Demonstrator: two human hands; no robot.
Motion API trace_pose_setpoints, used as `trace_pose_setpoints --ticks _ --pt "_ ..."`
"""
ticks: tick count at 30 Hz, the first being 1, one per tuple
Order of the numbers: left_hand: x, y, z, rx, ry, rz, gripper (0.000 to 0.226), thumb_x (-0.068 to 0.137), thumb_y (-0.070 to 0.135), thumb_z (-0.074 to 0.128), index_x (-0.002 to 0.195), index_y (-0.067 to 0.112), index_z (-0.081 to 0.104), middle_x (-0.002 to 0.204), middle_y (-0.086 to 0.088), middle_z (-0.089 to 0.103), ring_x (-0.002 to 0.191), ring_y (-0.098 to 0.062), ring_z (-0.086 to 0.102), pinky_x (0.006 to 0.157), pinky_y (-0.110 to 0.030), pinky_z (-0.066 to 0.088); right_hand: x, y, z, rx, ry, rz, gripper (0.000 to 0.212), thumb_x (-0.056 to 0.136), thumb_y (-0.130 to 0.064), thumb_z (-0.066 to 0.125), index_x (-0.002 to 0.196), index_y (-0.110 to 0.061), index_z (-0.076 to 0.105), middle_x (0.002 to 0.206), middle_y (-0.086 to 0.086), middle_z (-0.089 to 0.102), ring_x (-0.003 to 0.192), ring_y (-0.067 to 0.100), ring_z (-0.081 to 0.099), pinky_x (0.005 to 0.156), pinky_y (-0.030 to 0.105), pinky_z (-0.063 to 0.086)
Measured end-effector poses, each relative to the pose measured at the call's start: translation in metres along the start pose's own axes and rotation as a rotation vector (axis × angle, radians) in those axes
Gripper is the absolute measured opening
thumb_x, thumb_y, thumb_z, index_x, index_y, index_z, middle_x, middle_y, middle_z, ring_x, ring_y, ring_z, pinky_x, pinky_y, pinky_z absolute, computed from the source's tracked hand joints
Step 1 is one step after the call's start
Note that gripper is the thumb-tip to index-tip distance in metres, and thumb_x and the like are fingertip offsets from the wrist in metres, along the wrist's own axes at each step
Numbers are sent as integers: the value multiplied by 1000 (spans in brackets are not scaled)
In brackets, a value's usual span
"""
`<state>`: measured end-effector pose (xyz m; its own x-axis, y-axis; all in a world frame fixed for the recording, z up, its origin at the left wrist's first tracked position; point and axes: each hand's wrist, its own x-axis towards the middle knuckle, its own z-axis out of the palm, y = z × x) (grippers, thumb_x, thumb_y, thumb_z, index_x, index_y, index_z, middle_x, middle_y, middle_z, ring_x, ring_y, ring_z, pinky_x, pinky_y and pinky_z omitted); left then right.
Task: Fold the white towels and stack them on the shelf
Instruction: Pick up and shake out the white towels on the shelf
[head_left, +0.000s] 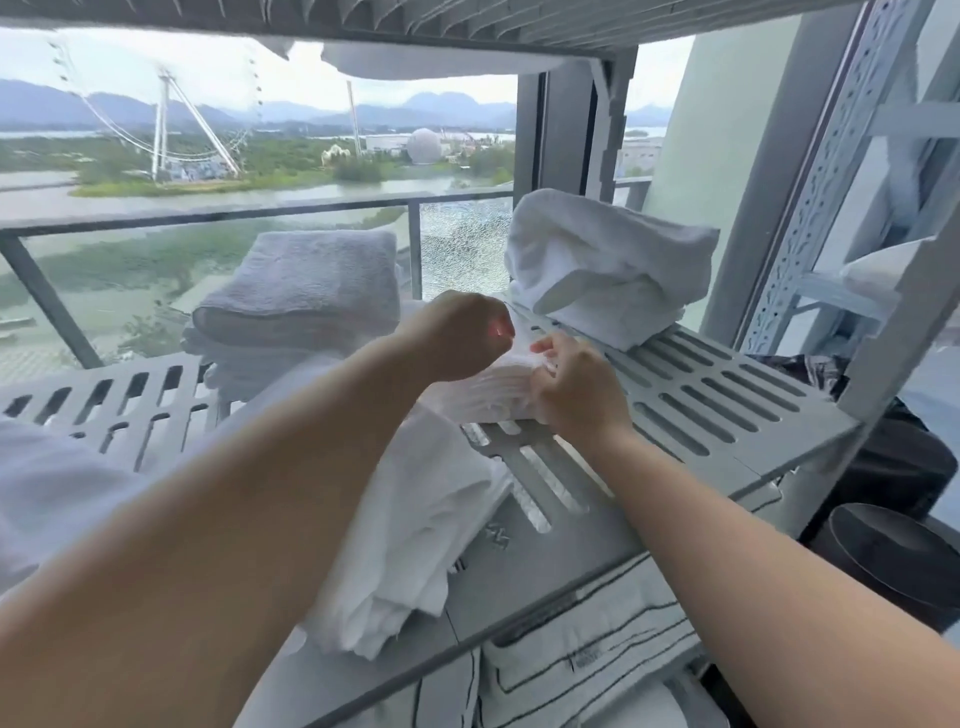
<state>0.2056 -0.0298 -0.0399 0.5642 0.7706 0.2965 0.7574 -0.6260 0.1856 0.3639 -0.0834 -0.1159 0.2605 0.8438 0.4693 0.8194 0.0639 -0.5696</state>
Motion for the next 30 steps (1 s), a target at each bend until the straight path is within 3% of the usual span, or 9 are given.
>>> trace_pose_setpoints --ticks 5,10,15,19,22,25,27,30 --pt "35 4 11 30 -47 -46 28 97 40 60 121 29 68 124 -1 69 115 -24 62 99 -39 49 19 31 -18 -35 82 4 26 90 -17 55 115 -17 60 114 7 65 108 25 57 93 40 46" --pt "70 15 24 86 -20 -154 34 96 43 59 127 29 63 129 -1 65 119 -26 59 99 -43 50 61 54 -46 -79 190 -130 30 89 -19 58 119 -15 60 117 10 63 111 28 57 96 41 46" --pt "106 35 40 90 0 -313 59 92 51 62 143 27 46 143 -7 54 128 -29 54 100 -48 50 108 72 -74 -243 281 -321 39 87 -23 57 125 -18 58 123 10 60 121 32 49 100 45 39" --pt "132 46 52 24 78 -455 78 88 52 67 151 27 30 140 -9 57 120 -32 59 90 -44 53 151 88 -94 -362 276 -368 47 86 -24 58 133 -15 53 136 12 54 135 35 40 113 48 29" --pt "147 54 63 -366 157 -612 82 89 47 70 153 23 26 132 -11 58 102 -30 68 80 -42 59 177 98 -100 -415 163 -263 60 89 -37 59 142 -14 43 140 14 51 137 36 39 118 52 24" --pt "157 59 72 -873 211 -756 72 91 49 69 147 17 38 120 -7 64 93 -22 72 60 -34 59 190 109 -95 -360 -4 -115 66 90 -51 57 140 -10 46 126 15 60 117 35 55 106 51 40" --pt "164 61 75 -1010 213 -784 64 90 61 62 135 17 50 114 -5 66 92 -19 73 51 -26 50 195 118 -86 -324 -99 -91 56 91 -48 57 131 -9 55 119 16 62 110 35 58 99 50 45" --pt "176 64 78 -1044 216 -837 63 86 72 54 121 20 60 106 -2 68 89 -18 70 53 -25 41 203 127 -77 -280 -75 -105 42 94 -38 55 126 -12 57 125 17 57 117 36 51 102 52 42"
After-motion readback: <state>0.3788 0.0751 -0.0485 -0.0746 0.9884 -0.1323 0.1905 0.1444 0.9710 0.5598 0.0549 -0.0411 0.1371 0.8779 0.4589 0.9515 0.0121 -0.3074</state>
